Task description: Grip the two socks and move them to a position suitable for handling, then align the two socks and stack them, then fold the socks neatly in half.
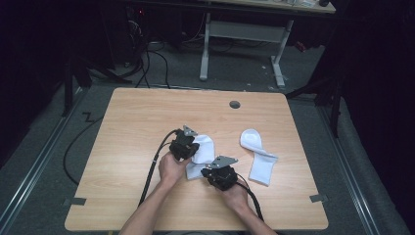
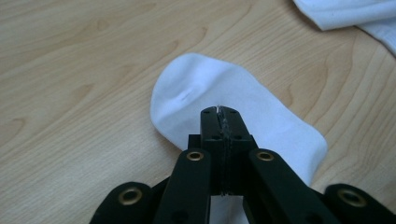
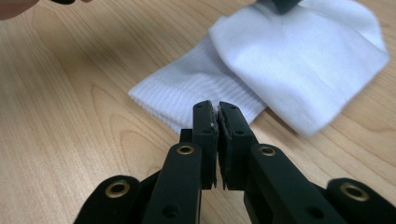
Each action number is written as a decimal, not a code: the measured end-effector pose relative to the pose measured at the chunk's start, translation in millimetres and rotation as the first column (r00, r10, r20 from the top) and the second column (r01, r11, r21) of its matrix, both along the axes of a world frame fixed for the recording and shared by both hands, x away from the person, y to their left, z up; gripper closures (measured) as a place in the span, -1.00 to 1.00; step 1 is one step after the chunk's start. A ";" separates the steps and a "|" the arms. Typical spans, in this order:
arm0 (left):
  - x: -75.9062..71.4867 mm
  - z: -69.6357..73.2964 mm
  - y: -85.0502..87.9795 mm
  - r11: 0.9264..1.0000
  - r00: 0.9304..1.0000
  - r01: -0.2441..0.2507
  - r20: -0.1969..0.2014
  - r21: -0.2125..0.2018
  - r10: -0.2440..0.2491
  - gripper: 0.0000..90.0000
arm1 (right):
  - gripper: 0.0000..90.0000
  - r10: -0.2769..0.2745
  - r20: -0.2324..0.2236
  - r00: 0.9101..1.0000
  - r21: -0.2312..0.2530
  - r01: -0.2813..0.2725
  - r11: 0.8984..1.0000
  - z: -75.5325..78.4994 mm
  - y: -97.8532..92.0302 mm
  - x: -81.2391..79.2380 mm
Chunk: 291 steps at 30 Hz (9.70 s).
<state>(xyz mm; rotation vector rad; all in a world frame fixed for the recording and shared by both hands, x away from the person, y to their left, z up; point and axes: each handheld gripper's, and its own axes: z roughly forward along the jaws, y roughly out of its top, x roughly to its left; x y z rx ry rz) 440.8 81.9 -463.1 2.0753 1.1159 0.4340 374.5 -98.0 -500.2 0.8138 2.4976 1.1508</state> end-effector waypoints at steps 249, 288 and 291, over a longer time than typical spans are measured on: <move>-90.7 -47.5 93.2 0.968 0.966 -0.252 0.066 0.022 0.250 -0.38 | 0.87 -0.445 0.001 0.896 -0.042 0.444 0.895 13.7 -158.5 68.3; -90.6 -47.5 93.3 0.968 0.967 -0.248 0.065 0.022 0.246 -0.39 | 0.88 -0.314 0.094 0.945 0.049 0.311 0.949 75.1 -142.3 39.2; -90.6 -47.5 93.3 0.968 0.967 -0.248 0.065 0.021 0.246 -0.39 | 0.88 -0.311 0.097 0.945 0.052 0.307 0.950 77.7 -140.8 38.0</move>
